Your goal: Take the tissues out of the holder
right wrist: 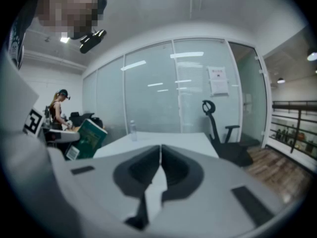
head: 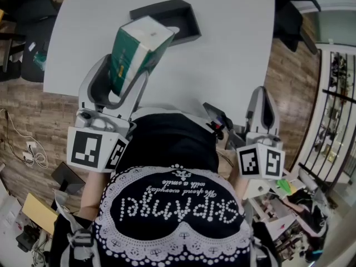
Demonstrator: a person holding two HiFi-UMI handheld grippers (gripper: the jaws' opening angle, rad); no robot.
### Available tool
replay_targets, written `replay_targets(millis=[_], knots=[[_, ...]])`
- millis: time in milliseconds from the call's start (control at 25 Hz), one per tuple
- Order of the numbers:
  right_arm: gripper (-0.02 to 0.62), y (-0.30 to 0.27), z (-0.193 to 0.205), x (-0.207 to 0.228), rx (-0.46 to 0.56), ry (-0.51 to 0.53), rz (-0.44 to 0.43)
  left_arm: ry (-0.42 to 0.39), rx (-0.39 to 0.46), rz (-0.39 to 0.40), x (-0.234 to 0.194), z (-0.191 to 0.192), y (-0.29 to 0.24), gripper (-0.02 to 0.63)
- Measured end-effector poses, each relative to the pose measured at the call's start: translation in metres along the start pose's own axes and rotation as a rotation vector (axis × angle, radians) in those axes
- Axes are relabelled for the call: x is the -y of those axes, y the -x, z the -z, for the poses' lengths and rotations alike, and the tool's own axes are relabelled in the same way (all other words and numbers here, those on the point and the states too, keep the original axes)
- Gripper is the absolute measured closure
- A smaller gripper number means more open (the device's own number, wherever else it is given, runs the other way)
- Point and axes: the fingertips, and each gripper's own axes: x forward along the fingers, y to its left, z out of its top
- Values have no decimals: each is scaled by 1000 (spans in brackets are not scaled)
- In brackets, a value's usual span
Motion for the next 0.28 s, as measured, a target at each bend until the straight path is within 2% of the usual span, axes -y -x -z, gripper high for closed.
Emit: replay_targets(millis=[280], knots=[[561,1,0,2,-4,1,5,0,4,0,0,-2,1,278]])
